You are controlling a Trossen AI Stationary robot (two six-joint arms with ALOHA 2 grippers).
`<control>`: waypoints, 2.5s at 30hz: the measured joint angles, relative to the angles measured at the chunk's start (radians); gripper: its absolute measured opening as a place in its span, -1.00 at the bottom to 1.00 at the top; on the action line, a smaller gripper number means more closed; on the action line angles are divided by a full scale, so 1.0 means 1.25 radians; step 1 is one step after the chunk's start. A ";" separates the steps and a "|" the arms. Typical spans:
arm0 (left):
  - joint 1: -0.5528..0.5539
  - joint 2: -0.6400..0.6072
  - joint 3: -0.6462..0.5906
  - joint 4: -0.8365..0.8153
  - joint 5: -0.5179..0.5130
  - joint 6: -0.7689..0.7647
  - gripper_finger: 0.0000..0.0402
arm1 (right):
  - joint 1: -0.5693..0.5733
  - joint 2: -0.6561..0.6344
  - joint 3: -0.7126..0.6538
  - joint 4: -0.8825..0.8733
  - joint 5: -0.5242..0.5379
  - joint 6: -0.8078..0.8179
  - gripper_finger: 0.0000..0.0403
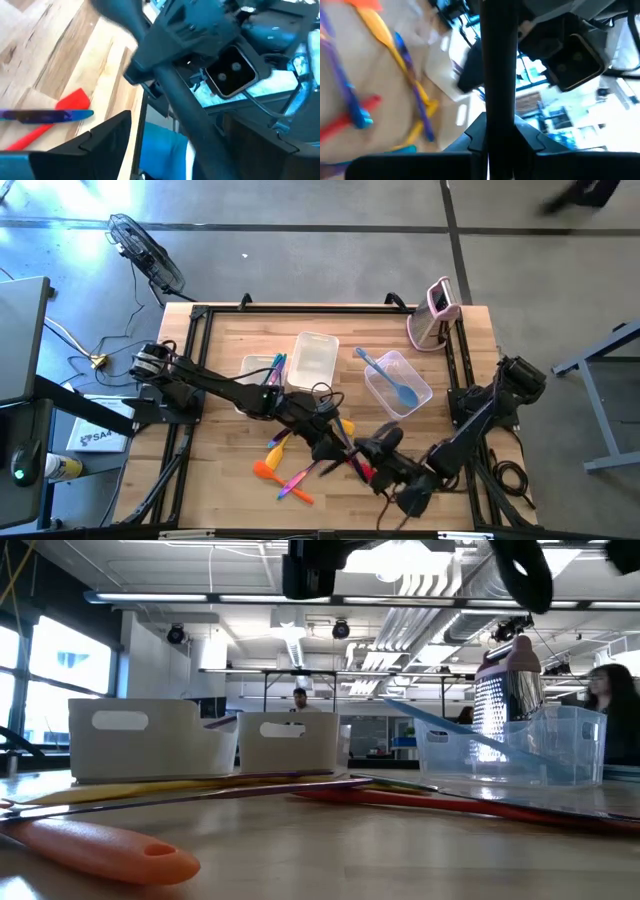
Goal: Pick & Place Kitchen Items
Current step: Put the black serving spoon into the transparent bin
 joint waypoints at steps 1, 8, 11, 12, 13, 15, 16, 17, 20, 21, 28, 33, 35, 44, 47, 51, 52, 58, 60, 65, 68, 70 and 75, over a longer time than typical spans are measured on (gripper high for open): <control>0.002 0.000 0.000 -0.001 -0.002 0.006 0.54 | 0.011 0.000 0.001 -0.024 -0.002 0.043 -0.81; 0.003 -0.011 -0.001 -0.034 -0.014 0.048 0.54 | 0.076 -0.043 0.001 -0.255 -0.050 0.485 -0.81; 0.003 -0.018 -0.001 -0.063 -0.032 0.059 0.54 | 0.085 -0.098 0.001 -0.368 -0.097 0.704 -0.81; 0.003 -0.020 -0.001 -0.074 -0.040 0.059 0.54 | 0.086 -0.118 0.001 -0.404 -0.104 0.758 -0.81; 0.003 -0.020 -0.001 -0.083 -0.049 0.060 0.54 | 0.085 -0.139 0.001 -0.435 -0.114 0.801 -0.81; 0.003 -0.020 -0.001 -0.100 -0.059 0.061 0.54 | 0.075 -0.181 0.001 -0.486 -0.131 0.872 -0.81; 0.003 -0.020 -0.001 -0.106 -0.067 0.061 0.54 | 0.065 -0.203 0.001 -0.504 -0.137 0.900 -0.81; 0.003 -0.020 -0.001 -0.113 -0.076 0.061 0.54 | 0.053 -0.225 0.001 -0.523 -0.146 0.928 -0.81; -0.003 -0.019 -0.001 -0.140 -0.116 0.061 0.55 | -0.006 -0.296 0.001 -0.582 -0.193 1.052 -0.81; -0.008 -0.019 -0.001 -0.142 -0.127 0.064 0.55 | -0.030 -0.319 0.001 -0.601 -0.214 1.075 -0.81; -0.067 -0.019 -0.001 -0.138 -0.164 0.119 0.55 | -0.179 -0.432 -0.008 -0.705 -0.274 1.061 -0.81; -0.120 -0.019 -0.001 -0.138 -0.202 0.141 0.55 | -0.273 -0.508 -0.102 -0.592 -0.345 0.997 -0.81; -0.140 -0.019 -0.001 -0.138 -0.201 0.141 0.55 | -0.319 -0.540 -0.156 -0.525 -0.392 0.964 -0.81; -0.214 -0.019 -0.001 -0.138 -0.247 0.141 0.55 | -0.563 -0.638 -0.355 -0.227 -0.641 0.851 -0.81; -0.225 -0.019 -0.001 -0.157 -0.249 0.151 0.55 | -0.628 -0.639 -0.377 -0.207 -0.711 0.849 -0.81; -0.228 -0.019 -0.001 -0.190 -0.244 0.168 0.55 | -0.687 -0.626 -0.411 -0.197 -0.790 0.870 -0.81; -0.228 -0.019 -0.001 -0.195 -0.246 0.166 0.55 | -0.698 -0.623 -0.419 -0.199 -0.806 0.876 -0.81; -0.228 -0.018 -0.001 -0.198 -0.260 0.163 0.55 | -0.727 -0.599 -0.452 -0.192 -0.834 0.895 -0.81; -0.228 -0.018 -0.001 -0.199 -0.274 0.170 0.55 | -0.727 -0.596 -0.460 -0.182 -0.834 0.895 -0.81; -0.228 -0.018 -0.001 -0.198 -0.292 0.185 0.55 | -0.727 -0.582 -0.465 -0.177 -0.834 0.892 -0.81; -0.228 -0.018 -0.001 -0.198 -0.293 0.186 0.55 | -0.727 -0.569 -0.465 -0.178 -0.847 0.891 -0.81; -0.228 -0.018 -0.001 -0.199 -0.295 0.187 0.55 | -0.727 -0.554 -0.464 -0.174 -0.860 0.894 -0.81; -0.228 -0.018 -0.001 -0.198 -0.323 0.205 0.55 | -0.727 -0.510 -0.465 -0.171 -0.884 0.898 -0.81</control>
